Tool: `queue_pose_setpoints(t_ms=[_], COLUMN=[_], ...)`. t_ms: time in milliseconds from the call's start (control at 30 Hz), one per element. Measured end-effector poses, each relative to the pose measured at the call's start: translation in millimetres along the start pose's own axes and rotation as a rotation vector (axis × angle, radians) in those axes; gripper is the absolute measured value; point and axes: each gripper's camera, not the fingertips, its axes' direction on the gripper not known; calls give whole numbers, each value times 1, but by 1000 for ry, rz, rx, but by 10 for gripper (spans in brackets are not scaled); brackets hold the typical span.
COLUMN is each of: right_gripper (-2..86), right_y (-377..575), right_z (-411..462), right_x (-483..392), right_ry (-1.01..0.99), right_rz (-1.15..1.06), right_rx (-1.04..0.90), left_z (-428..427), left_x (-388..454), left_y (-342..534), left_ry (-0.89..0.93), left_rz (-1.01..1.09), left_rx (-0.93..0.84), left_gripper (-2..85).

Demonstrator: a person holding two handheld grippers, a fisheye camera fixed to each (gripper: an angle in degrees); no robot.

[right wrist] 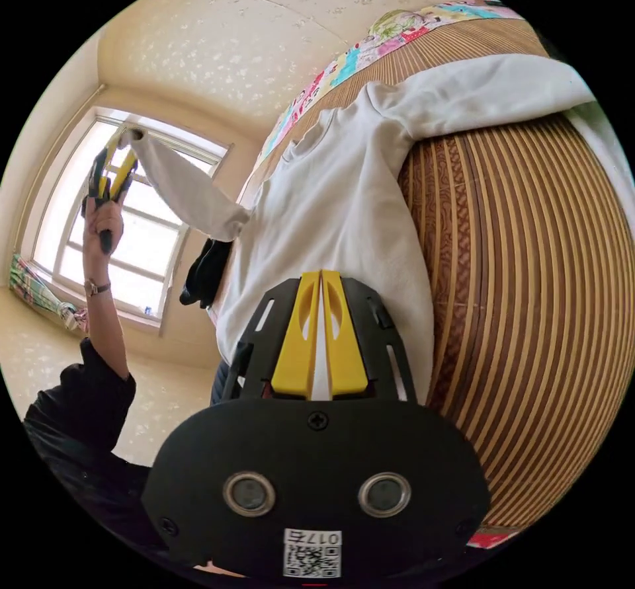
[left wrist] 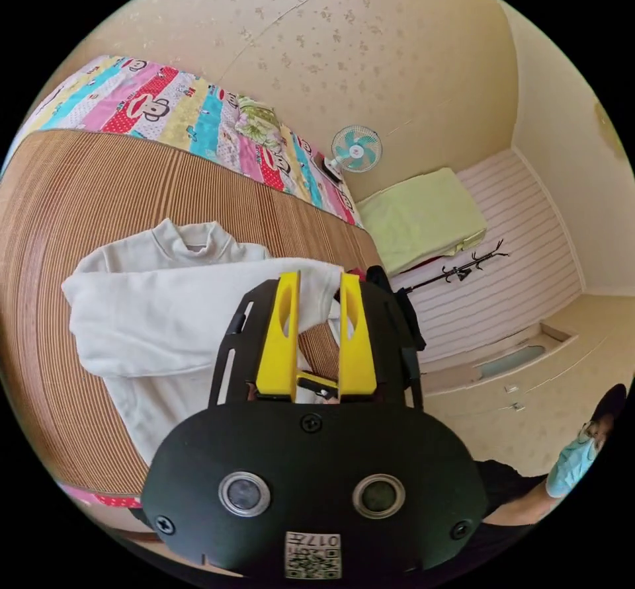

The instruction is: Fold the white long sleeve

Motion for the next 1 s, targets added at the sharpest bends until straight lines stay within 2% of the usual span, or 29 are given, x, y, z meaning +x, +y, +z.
queue_pose_setpoints(t_ms=[33, 100, 200, 233, 300, 367, 433, 533, 600, 667, 700, 767, 833, 900, 967, 1000], right_gripper=[178, 168, 156, 154, 144, 137, 129, 114, 101, 90, 83, 71, 58, 44, 45, 46], right_y=[2, 22, 45, 49, 71, 90, 90, 100, 97, 77, 56, 40, 50, 91, 133, 155], right_z=[-9, -50, -64, -60, -29, -45, -67, -142, -189, -198, -190, -185, -211, -249, -262, -265], right_x=[-10, -51, -69, -68, -55, -59, -59, -54, -43, -22, -2, 15, -11, -71, -95, -88], right_ry=[28, 151, 326, 352, 480, 466, 446, 568, 731, 774, 775, 761, 758, 901, 1012, 1066], right_rz=[-32, -193, -238, -241, -249, -256, -138, 81, 212, 236, 226, 218, 122, -122, -272, -260], right_rx=[16, 111, 91, 50, -150, -63, -88, 227, 407, 342, 181, 11, 102, 265, 343, 355], left_z=[15, 26, 46, 61, 86, 106, 89, 75, 71, 65, 63, 54, 46, 36, 21, 18], left_x=[-7, -9, -11, -19, -40, -74, -69, -68, -72, -84, -88, -103, -112, -121, -133, -135], left_y=[10, 36, 103, 134, 179, 241, 274, 292, 293, 289, 287, 282, 282, 285, 293, 295], left_ry=[-30, -82, -358, -443, -550, -687, -685, -700, -679, -624, -607, -539, -499, -475, -433, -431], left_rz=[-55, -27, 45, 64, 58, 5, 77, 26, -13, -78, -99, -162, -175, -185, -235, -247], left_rx=[25, 67, 47, -25, -160, -284, -170, -183, -180, -182, -182, -192, -206, -211, -183, -178], left_gripper=[99, 100, 101, 101, 100, 93, 84, 77, 76, 72, 71, 60, 45, 25, 12, 9])
